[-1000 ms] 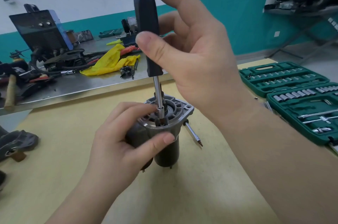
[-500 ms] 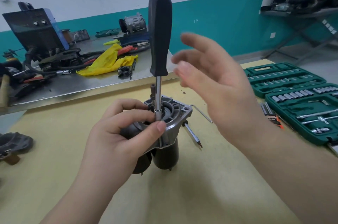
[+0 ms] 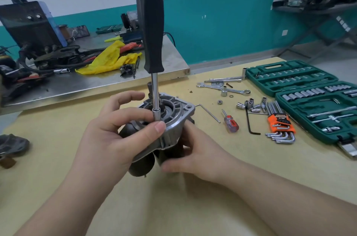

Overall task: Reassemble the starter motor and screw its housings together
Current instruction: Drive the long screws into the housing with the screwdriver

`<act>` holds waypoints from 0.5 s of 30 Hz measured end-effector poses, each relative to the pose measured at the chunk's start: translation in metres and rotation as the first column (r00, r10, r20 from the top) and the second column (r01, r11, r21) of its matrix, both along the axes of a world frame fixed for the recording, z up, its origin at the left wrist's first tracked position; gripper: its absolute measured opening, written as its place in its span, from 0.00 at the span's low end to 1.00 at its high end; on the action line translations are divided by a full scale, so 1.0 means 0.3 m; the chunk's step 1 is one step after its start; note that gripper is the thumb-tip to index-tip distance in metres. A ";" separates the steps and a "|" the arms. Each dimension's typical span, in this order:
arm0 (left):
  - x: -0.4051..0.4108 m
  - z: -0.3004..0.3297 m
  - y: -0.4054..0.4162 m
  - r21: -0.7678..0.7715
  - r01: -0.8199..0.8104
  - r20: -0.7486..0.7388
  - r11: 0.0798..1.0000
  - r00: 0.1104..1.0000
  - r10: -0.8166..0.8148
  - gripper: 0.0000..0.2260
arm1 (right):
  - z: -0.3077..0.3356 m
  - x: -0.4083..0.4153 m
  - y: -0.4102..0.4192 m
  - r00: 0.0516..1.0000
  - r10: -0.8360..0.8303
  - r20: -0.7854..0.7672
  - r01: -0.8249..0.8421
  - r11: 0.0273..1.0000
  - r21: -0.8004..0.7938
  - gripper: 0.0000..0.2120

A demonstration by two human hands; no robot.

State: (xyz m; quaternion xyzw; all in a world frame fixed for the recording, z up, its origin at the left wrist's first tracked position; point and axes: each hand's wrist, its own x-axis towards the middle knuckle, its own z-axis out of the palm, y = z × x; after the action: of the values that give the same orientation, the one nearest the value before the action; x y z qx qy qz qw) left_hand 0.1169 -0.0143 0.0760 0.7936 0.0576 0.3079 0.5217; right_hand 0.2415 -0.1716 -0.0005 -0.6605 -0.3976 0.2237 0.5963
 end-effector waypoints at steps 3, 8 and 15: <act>0.003 -0.005 -0.001 0.027 0.010 0.016 1.000 1.000 -0.011 0.10 | -0.026 -0.004 0.014 0.998 -0.062 -0.024 0.062 0.998 0.005 0.31; 0.004 -0.024 -0.015 0.037 -0.018 0.095 0.999 0.995 0.015 0.06 | -0.022 0.022 0.012 0.999 0.005 -0.054 -0.005 1.000 0.007 0.29; 0.022 -0.021 -0.033 0.020 -0.010 0.096 1.000 0.995 0.008 0.07 | -0.023 0.048 0.009 0.995 0.052 -0.086 -0.051 0.999 0.013 0.28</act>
State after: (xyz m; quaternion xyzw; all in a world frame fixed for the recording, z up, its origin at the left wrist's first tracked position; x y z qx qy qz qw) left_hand 0.1236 -0.0242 0.0696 0.7828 0.0330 0.3485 0.5145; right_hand 0.2559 -0.1688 -0.0074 -0.6366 -0.3896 0.2650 0.6104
